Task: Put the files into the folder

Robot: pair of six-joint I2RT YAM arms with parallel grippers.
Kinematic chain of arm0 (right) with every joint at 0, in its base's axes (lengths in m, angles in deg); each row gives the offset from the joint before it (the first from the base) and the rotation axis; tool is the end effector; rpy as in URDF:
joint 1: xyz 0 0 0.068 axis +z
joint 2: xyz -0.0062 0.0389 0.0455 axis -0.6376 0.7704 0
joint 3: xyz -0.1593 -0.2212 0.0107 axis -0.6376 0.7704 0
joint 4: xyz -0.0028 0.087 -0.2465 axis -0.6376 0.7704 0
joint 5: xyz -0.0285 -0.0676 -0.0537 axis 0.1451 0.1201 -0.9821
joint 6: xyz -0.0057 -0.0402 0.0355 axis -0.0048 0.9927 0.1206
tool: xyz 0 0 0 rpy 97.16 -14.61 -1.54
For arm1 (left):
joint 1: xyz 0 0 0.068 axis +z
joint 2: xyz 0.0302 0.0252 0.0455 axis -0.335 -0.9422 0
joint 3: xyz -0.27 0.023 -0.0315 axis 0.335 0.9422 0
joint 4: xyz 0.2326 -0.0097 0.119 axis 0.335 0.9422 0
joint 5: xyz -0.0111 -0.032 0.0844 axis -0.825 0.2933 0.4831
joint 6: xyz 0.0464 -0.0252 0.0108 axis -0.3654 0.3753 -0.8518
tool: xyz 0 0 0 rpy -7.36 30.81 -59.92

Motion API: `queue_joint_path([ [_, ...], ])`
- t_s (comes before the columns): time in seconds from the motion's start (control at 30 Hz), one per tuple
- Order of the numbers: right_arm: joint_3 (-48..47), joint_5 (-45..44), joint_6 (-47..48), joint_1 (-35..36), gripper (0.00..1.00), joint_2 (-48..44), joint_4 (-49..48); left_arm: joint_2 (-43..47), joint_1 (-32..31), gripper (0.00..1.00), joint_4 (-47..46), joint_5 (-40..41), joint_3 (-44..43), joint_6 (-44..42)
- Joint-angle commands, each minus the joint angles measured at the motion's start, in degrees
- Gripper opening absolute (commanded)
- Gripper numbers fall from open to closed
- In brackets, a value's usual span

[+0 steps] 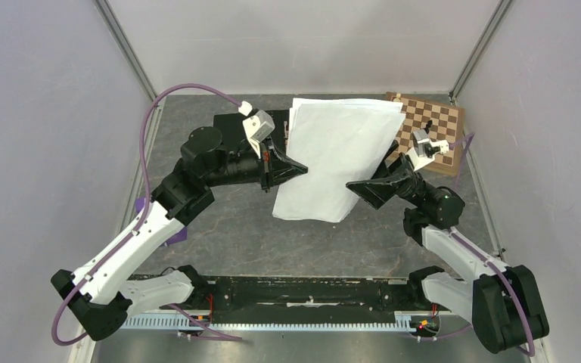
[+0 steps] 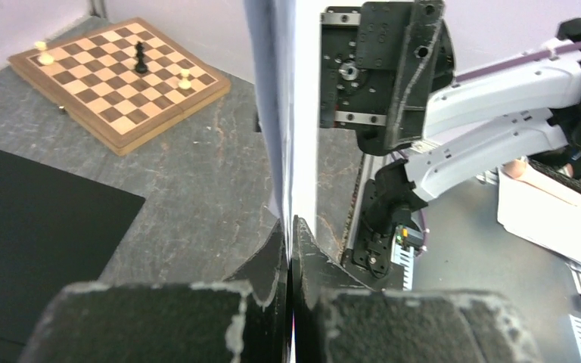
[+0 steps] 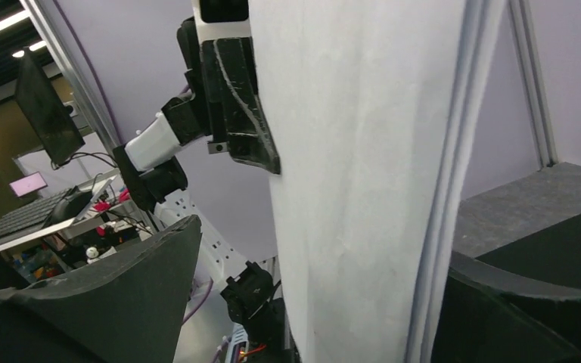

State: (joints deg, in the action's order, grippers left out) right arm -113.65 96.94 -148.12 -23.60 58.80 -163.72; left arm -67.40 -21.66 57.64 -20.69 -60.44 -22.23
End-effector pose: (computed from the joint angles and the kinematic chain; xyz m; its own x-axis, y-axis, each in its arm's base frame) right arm 0.1743 0.0770 0.3210 -0.2668 0.5663 -0.7799 -0.9366 0.0384 0.3483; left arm 0.1589 -0.1658 0.4283 -0.2560 -0.0164 -0.9665 0.9331 0.2572 -0.2515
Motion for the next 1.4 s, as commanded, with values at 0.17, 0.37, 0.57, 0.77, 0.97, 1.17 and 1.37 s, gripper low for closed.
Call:
queue_joint_path([
  [0.17, -2.68, 2.2, -0.45, 0.16, 0.63, -5.63, -9.83, 1.37, 0.01, 0.02, -2.1, 8.35, -2.06, -3.76],
  [0.37, -6.44, 0.19, 16.34, 0.38, 0.41, -12.43, 20.49, 0.5, 0.01, 0.02, -3.88, 8.15, -1.63, -2.25],
  [0.57, -12.13, -6.19, 30.67, 1.54, 0.12, -13.6, 46.32, -1.09, 0.01, 0.02, -7.68, 6.84, -0.15, 0.35],
  [0.77, -20.09, -27.45, 42.73, 2.51, 0.0, -13.37, 74.15, -5.15, 0.01, 0.39, -5.91, 20.36, -0.76, 1.99],
  [0.97, -27.67, -41.67, 46.69, 2.97, 0.0, -11.85, 91.28, -20.72, 2.02, 0.65, 0.55, 54.68, -9.56, 7.97],
  [1.17, -31.44, -44.63, 48.15, 3.19, 0.0, -10.04, 96.9, -39.85, 7.24, 0.55, 2.82, 59.55, -19.84, 11.19],
  [1.37, -32.5, -45.04, 48.94, 3.33, 0.0, -8.81, 98.41, -55.87, 8.77, 0.52, 4.57, 61.23, -30.04, 8.14],
])
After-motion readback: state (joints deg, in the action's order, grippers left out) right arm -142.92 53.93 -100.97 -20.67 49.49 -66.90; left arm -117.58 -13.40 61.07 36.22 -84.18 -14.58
